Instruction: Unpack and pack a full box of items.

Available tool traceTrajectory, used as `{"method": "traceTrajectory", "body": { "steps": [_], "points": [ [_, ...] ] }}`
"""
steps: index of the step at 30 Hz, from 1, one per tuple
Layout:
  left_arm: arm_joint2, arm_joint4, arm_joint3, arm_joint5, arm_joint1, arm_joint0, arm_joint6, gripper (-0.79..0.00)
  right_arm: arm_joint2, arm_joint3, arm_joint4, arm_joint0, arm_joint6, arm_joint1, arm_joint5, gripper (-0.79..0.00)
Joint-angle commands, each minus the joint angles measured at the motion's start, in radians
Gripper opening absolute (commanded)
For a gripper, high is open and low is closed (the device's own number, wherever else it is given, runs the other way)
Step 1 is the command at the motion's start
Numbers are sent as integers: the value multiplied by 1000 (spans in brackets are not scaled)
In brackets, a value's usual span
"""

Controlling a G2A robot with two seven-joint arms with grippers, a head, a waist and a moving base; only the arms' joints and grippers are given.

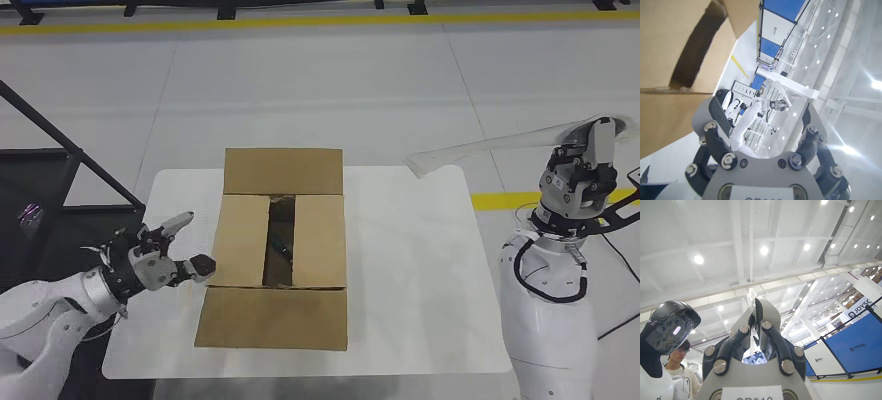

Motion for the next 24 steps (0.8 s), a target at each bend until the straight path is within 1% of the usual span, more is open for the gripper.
{"method": "traceTrajectory", "body": {
  "steps": [1,3,6,7,9,12,13,22,24],
  "points": [
    [-41,77,0,14,10,67,-98,0,0,0,0,0,0,0,0,-785],
    [-72,156,6,21,19,118,-136,0,0,0,0,0,0,0,0,-785],
    [-88,265,-9,40,28,181,-166,0,0,0,0,0,0,0,0,-785],
    [-91,304,-14,42,30,202,-156,0,0,0,0,0,0,0,0,-785],
    [-104,317,-11,22,29,236,-144,0,0,0,0,0,0,0,0,-785],
    [-117,318,-16,-7,22,277,-58,0,0,0,0,0,0,0,0,-785],
    [-125,287,-20,-14,17,282,-9,0,0,0,0,0,0,0,0,-785],
    [-121,292,-23,-15,17,284,-11,0,0,0,0,0,0,0,0,-785],
    [-97,349,-28,-24,19,286,-30,0,0,0,0,0,0,0,0,-785]
  ]
}}
